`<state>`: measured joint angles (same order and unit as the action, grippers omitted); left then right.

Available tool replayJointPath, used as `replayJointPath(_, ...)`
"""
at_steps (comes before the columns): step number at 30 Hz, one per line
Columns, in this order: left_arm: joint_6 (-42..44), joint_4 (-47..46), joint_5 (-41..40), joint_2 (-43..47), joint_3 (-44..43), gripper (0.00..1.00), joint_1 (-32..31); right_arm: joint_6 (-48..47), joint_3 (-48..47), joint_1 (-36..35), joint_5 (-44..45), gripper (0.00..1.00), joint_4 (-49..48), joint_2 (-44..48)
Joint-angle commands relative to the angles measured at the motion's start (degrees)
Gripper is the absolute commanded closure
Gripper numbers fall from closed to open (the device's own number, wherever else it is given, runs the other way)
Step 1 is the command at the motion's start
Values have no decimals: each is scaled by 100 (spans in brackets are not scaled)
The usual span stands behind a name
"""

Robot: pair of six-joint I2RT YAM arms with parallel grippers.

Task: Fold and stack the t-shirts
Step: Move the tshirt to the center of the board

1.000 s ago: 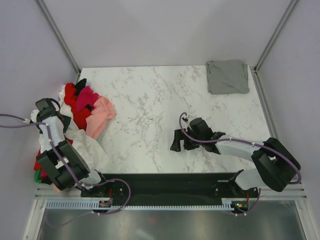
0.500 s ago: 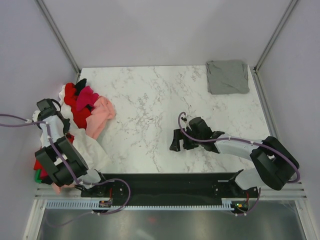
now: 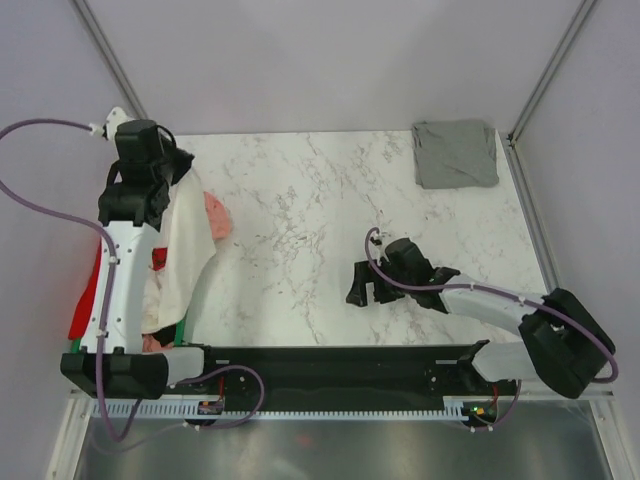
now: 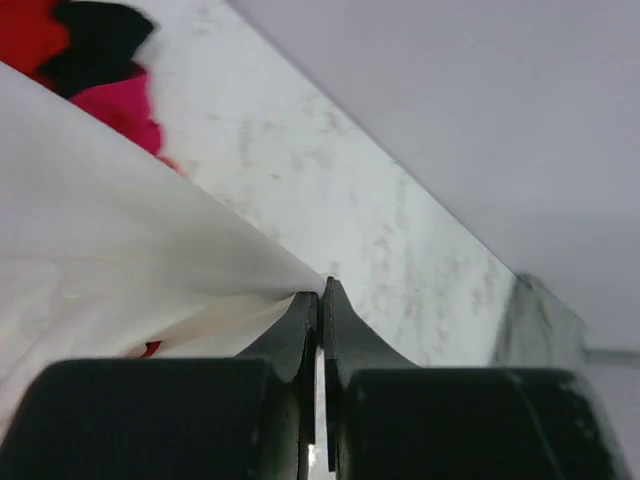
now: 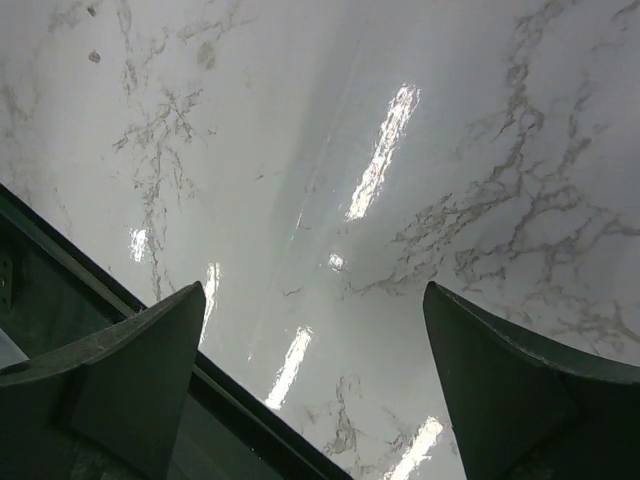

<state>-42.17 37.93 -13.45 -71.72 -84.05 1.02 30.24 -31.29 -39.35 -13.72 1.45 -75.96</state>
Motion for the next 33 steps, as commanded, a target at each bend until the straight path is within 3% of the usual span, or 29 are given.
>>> replayJointPath(1, 410, -304, 587, -95, -943, 98, -1072, 52, -96, 77, 544, 2, 486, 940)
replayJointPath(5, 1088, -339, 949, -44, -1149, 98, -2288, 52, -1173, 252, 1457, 2, 1540, 2477)
replayJointPath(8, 957, -471, 1292, -165, -1192, 98, -3167, -70, -2192, 314, 2029, 2, 2217, 2919)
replayJointPath(11, 834, -550, 1126, -638, -1683, 98, -4020, -193, -3098, 323, 2574, 2, 2745, 2938)
replayJointPath(16, 913, -279, 705, -1966, -4060, 98, -4750, -212, -3814, 323, 3128, 2, 3291, 2885)
replayJointPath(19, 587, 4, 449, -2652, -4734, 97, -4751, 8, -3964, 332, 3340, 2, 3572, 2973)
replayJointPath(23, 289, 214, 703, -2987, -3955, 79, -4751, 604, -3877, 323, 4268, 2, 4344, 3070)
replayJointPath(24, 289, 241, 869, -3049, -3709, 68, -4751, 728, -3798, 323, 4420, 2, 4642, 3087)
replayJointPath(25, 289, 293, 975, -3249, -3289, 37, -4734, 938, -3693, 332, 4552, 2, 4740, 3114)
replayJointPath(29, 341, 1127, 1319, -3936, -2978, 36, -4707, 1203, -3174, 323, 4729, 2, 4996, 3018)
replayJointPath(33, 201, 1041, 960, -3604, -1872, 37, -4716, 1274, -3015, 349, 5036, 2, 5224, 2772)
